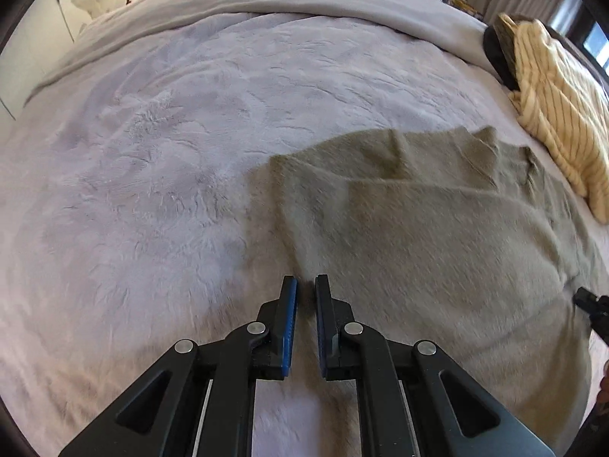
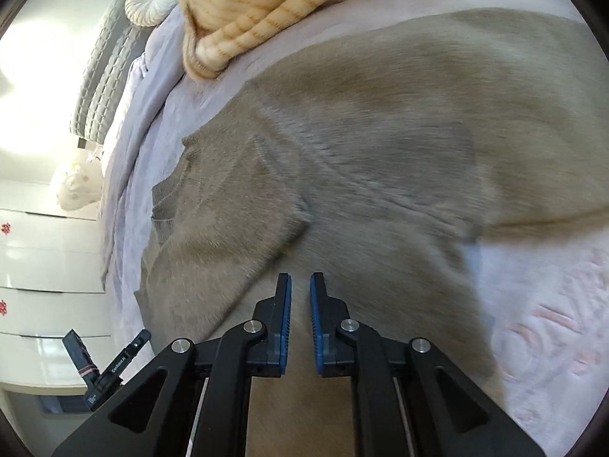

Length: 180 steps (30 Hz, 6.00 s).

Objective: Fold small clothes

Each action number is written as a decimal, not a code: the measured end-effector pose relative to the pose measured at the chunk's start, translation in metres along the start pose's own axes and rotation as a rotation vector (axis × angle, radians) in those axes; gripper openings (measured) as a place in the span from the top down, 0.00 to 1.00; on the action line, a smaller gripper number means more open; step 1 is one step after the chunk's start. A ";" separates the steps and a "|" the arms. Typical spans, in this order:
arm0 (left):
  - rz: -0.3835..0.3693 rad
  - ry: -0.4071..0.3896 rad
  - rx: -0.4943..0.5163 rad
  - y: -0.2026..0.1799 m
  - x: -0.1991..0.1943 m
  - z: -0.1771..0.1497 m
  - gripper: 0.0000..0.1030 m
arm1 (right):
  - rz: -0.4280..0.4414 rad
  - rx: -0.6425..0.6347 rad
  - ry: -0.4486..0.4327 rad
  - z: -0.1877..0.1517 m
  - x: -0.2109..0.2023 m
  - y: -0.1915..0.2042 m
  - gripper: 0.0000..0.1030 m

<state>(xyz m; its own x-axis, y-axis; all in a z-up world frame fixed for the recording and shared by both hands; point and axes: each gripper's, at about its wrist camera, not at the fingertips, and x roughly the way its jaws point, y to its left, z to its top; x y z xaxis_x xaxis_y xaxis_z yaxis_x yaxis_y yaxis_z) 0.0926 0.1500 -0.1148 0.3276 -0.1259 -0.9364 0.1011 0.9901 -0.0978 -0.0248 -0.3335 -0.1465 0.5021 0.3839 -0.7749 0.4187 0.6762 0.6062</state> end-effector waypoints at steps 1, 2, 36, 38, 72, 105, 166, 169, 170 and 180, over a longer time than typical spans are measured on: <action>-0.003 0.003 0.004 -0.007 -0.004 -0.004 0.90 | 0.002 0.010 -0.001 -0.001 -0.005 -0.005 0.79; -0.019 0.010 0.009 -0.015 -0.008 -0.009 0.90 | 0.004 0.021 -0.007 -0.003 -0.013 -0.013 0.75; -0.060 0.233 0.253 -0.262 0.005 -0.054 0.01 | 0.033 0.552 -0.331 0.012 -0.180 -0.223 0.37; -0.057 0.243 0.257 -0.270 0.007 -0.052 0.01 | 0.042 0.571 -0.353 0.014 -0.185 -0.231 0.37; -0.084 0.255 0.153 -0.297 0.012 -0.063 0.01 | 0.416 0.423 -0.416 0.101 -0.187 -0.162 0.89; -0.209 0.016 -0.255 -0.104 0.011 -0.027 0.01 | 0.210 -0.206 0.227 0.001 0.070 0.119 0.45; -0.154 -0.087 -0.170 -0.090 0.016 -0.007 0.87 | 0.116 0.079 -0.067 0.041 -0.015 -0.050 0.90; -0.158 -0.063 -0.184 -0.073 0.014 -0.015 0.87 | 0.183 0.160 -0.067 0.040 -0.026 -0.073 0.88; -0.153 -0.056 -0.178 -0.071 0.013 -0.015 0.87 | 0.183 0.158 -0.061 0.038 -0.028 -0.074 0.88; -0.172 -0.023 -0.195 -0.070 0.007 -0.029 0.87 | 0.410 -0.002 0.251 -0.039 0.016 0.019 0.65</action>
<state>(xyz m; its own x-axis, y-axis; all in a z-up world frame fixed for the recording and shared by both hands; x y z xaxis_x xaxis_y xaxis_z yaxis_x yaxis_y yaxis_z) 0.0606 0.0813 -0.1247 0.3431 -0.2927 -0.8925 -0.0252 0.9470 -0.3202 -0.0382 -0.2904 -0.1545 0.4270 0.7590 -0.4915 0.2231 0.4383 0.8707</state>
